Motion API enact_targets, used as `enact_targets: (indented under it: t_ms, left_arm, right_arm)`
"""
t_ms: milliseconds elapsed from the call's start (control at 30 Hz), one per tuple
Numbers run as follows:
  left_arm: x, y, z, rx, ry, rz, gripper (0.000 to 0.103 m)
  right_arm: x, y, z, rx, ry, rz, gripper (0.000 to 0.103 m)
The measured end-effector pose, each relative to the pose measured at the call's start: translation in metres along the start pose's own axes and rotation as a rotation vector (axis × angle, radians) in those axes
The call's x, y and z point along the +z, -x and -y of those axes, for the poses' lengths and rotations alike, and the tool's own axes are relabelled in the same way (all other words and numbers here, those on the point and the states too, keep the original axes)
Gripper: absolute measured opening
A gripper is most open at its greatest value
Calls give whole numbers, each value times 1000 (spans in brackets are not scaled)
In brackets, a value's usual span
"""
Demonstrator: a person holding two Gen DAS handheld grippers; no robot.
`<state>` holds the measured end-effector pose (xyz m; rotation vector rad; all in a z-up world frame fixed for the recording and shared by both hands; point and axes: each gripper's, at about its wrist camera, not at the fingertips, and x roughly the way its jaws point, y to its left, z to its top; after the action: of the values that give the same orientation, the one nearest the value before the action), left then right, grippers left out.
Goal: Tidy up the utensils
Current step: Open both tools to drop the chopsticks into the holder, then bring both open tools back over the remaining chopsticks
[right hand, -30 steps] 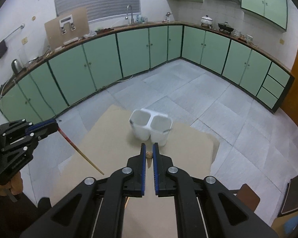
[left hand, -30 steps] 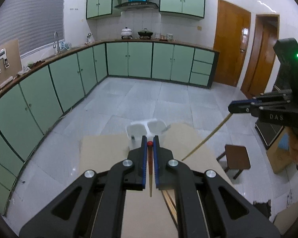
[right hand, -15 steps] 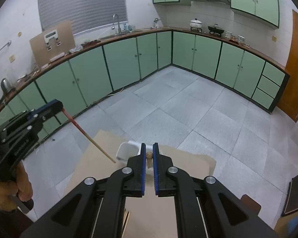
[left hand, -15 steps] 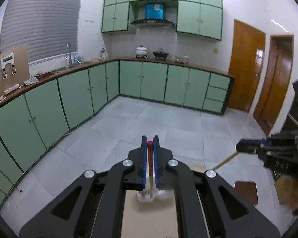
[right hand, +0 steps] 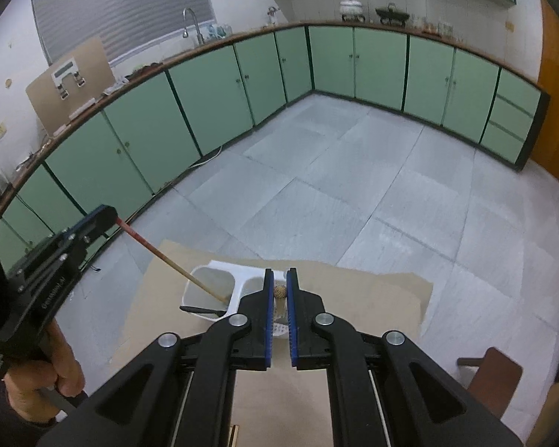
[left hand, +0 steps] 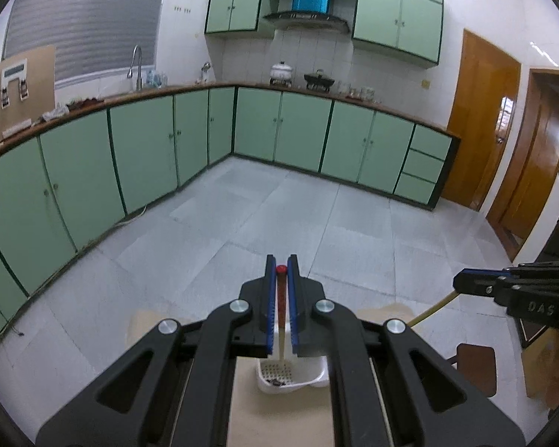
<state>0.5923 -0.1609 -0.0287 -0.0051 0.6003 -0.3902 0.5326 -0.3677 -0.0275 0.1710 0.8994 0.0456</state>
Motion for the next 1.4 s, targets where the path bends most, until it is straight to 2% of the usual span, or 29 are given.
enact_targets:
  t_ms: [100, 167, 333, 467, 533, 700, 800, 900, 1100, 1233, 1333, 1400]
  left_arm:
    - [-6, -2, -11, 21, 1, -9, 7]
    - [-8, 9, -19, 28, -9, -3, 11]
    - [-14, 57, -36, 48, -14, 52, 46]
    - [-31, 99, -46, 49, -23, 71, 58]
    - [-44, 122, -48, 52, -25, 79, 71]
    - [-86, 166, -43, 25, -59, 91, 79]
    - [-121, 184, -39, -5, -63, 80, 82]
    - [-170, 199, -32, -2, -95, 80, 84]
    - [-281, 218, -19, -17, -85, 33, 84]
    - [-348, 226, -10, -17, -94, 14, 84]
    - [-381, 230, -14, -2, -65, -9, 84]
    - [-394, 236, -17, 8, -43, -8, 84]
  right_arm:
    - [-4, 0, 3, -5, -10, 19, 14]
    - [-5, 8, 3, -1, -8, 37, 14]
    - [-20, 44, 8, 8, -8, 92, 14]
    - [-39, 75, 8, 25, -2, 129, 16]
    - [-55, 90, 6, 31, 7, 151, 21]
    - [-100, 114, -2, 42, 40, 171, 27]
    - [-144, 122, -10, 52, 56, 182, 32]
    - [-195, 126, -14, 46, 62, 206, 34]
    - [-326, 103, -37, 14, 85, 208, 34]
    - [-423, 66, -60, 13, 92, 135, 34]
    - [-466, 48, -85, 17, 162, 101, 34]
    - [-480, 44, -97, 9, 201, 97, 34]
